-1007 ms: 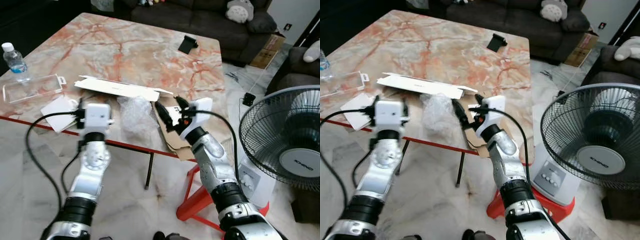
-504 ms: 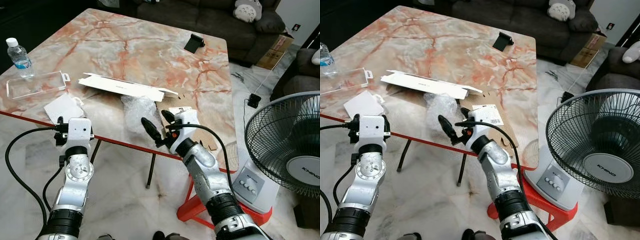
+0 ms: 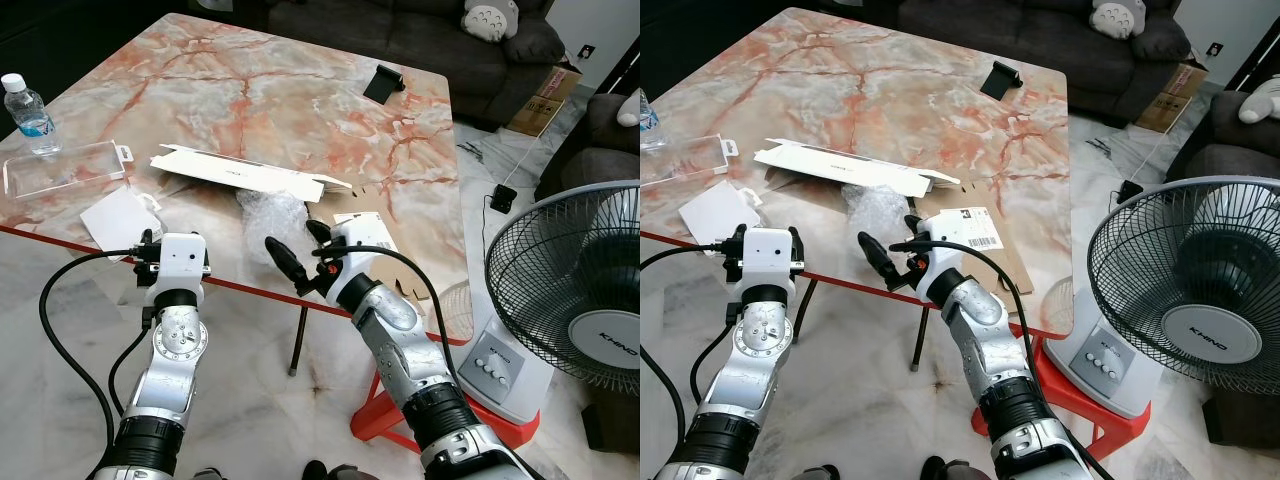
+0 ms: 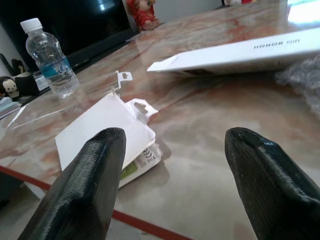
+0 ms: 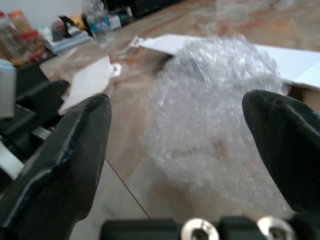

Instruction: Picking trash to rubbish bin

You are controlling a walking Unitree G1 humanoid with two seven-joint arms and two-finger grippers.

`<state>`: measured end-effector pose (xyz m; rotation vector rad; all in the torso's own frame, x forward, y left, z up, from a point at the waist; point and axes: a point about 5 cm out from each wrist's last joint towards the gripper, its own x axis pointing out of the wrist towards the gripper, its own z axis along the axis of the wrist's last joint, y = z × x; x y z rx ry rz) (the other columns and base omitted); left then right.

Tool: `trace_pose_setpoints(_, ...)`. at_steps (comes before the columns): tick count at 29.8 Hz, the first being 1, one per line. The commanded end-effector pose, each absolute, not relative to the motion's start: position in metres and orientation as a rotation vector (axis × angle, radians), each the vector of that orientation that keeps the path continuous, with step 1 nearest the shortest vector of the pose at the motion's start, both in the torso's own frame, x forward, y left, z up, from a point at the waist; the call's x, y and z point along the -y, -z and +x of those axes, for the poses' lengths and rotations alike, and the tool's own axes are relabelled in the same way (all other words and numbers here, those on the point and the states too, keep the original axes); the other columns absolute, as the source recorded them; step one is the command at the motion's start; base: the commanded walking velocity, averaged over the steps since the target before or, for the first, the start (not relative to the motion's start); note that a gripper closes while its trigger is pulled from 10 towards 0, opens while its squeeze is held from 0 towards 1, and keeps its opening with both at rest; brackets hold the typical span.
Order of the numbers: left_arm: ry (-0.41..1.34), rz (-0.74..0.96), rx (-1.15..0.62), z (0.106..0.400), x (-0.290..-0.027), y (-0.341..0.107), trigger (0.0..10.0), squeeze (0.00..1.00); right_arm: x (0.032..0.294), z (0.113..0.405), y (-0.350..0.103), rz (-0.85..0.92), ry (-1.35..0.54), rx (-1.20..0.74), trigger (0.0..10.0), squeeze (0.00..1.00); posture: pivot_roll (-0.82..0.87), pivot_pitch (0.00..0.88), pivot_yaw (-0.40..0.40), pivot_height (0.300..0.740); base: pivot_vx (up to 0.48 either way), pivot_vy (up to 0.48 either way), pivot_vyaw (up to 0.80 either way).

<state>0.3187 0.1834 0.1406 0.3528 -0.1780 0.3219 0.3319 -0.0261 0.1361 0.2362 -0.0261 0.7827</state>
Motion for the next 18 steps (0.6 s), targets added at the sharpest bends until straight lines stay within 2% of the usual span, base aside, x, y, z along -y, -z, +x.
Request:
trace_pose_setpoints(1, -0.302, 0.357, 0.195, 0.319, -0.177, -0.146, 10.0, 0.0, 0.021, 0.336, -0.14, 0.222, -0.781, 0.026, 10.0, 0.0, 0.07, 0.163, -0.199, 0.74, 0.0, 0.0, 0.0)
trace_pose_setpoints(4, -0.3, 0.36, 0.195, 0.317, -0.176, -0.146, 10.0, 0.0, 0.029, 0.342, -0.13, 0.184, -0.704, -0.021, 10.0, 0.0, 0.07, 0.165, -0.198, 0.74, 0.0, 0.0, 0.0)
trace_pose_setpoints(11, -0.294, 0.358, 0.204, 0.317, -0.174, -0.15, 10.0, 0.0, 0.044, 0.36, -0.138, 0.183, -0.551, 0.004, 10.0, 0.0, 0.08, 0.174, -0.194, 0.74, 0.0, 0.0, 0.0)
trace_pose_setpoints(18, -0.276, 0.357, 0.201, 0.318, -0.171, -0.151, 10.0, 0.0, 0.043, 0.364, -0.139, 0.177, -0.566, -0.003, 10.0, 0.0, 0.08, 0.174, -0.193, 0.74, 0.0, 0.0, 0.0)
